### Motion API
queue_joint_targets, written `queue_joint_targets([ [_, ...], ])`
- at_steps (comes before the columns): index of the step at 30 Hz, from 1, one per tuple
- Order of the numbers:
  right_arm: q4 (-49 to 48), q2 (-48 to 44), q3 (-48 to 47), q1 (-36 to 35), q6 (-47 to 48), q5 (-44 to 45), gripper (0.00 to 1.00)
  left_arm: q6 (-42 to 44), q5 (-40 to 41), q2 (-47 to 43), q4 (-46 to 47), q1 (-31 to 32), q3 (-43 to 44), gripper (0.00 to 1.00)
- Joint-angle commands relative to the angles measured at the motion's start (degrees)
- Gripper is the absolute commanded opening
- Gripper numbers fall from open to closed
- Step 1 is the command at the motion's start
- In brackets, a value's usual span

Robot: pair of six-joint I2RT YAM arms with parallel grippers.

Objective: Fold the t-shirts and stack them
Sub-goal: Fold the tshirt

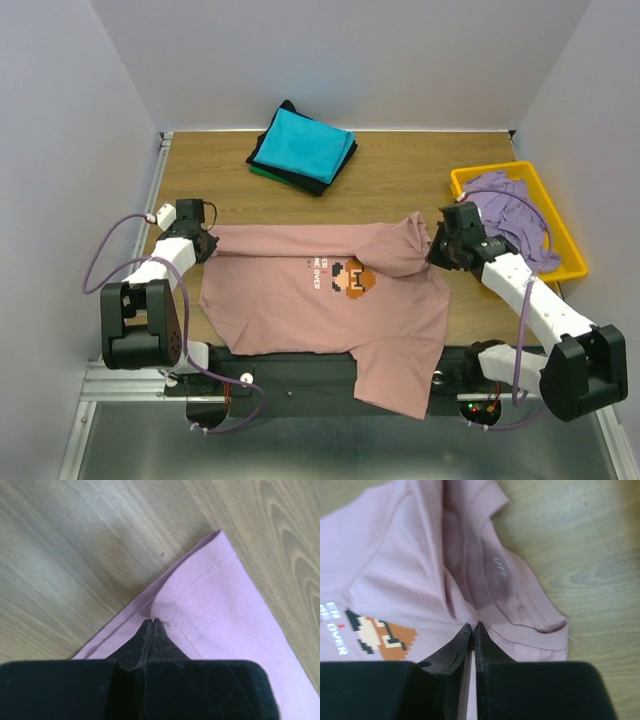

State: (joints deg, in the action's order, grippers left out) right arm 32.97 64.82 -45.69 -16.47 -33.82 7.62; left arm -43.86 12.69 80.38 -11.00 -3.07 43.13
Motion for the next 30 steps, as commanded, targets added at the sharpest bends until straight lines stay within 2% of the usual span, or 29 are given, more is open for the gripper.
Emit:
queue_joint_targets([
  [1,2.5,1.5,1.7,0.3,-1.9,3.8,0.14,-2.7,5.1,-3.6,-5.1,-0.4,-0.7,0.04],
  [3,3.4,1.7,1.7,0.3,-2.5,5.4,0.17,-5.4,7.4,-5.8,-6.3,-0.5,-0.9,0.43],
  [4,3.7,1.5,1.7,0.3,-2.8,6.6,0.27,-5.7,7.4,-6.7,-6.6,-0.5,-1.4,0.56],
  [5,4.1,1.2,1.6,0.3,-2.7,7.1,0.43,-5.9,6.7,-8.5,-7.0,-0.6,-1.5,0.83],
  [6,4.3,0.8,1.3,0.4,-2.4,7.4,0.47,-6.3,6.6,-9.5,-7.4,-0.5,-1.4,0.92],
  [8,5.0,0.1,0.3,0.3,-1.8,7.6,0.56,-7.1,6.7,-11.5,-8.2,-0.6,-1.1,0.97],
  [9,5.3,-0.6,-0.1,0.3,-0.6,7.2,0.64,-7.7,7.2,-13.3,-9.2,-0.6,-0.6,0.97],
  [12,4.9,-2.7,-1.5,0.2,1.3,2.2,0.70,-8.0,5.9,-16.7,-9.7,-0.5,0.1,0.98],
  [13,4.6,-2.8,-1.7,0.2,3.0,-2.0,0.76,-7.8,5.0,-17.4,-9.1,-0.6,0.2,0.98],
  [15,2.8,-2.6,-1.8,-0.4,4.4,-5.9,0.82,-6.2,0.6,-18.9,-7.1,-0.6,0.0,0.98],
  [17,0.2,-1.5,-1.6,-3.9,5.2,-9.5,0.98,-4.6,-2.5,-19.1,-4.6,-0.6,-0.1,0.99],
  [18,-0.7,0.6,-1.8,-6.0,5.2,-9.3,1.00,-4.1,-4.6,-18.9,-4.0,-0.5,-0.2,0.98],
  [20,-2.2,5.2,-3.0,-15.1,5.5,-6.3,1.00,-2.6,-6.8,-17.8,-2.1,-0.2,-0.2,0.98],
  [21,-2.6,6.9,-4.1,-16.8,5.6,-5.1,1.00,-1.8,-7.5,-17.4,-0.5,0.1,-0.1,0.98],
  [27,-5.3,17.8,-8.0,-20.7,5.8,0.7,0.98,2.2,-10.5,-10.9,3.2,2.9,1.4,0.99],
  [30,-7.4,22.6,-9.4,-22.1,8.5,0.5,0.85,2.5,-10.8,-7.1,4.3,2.9,3.3,0.98],
])
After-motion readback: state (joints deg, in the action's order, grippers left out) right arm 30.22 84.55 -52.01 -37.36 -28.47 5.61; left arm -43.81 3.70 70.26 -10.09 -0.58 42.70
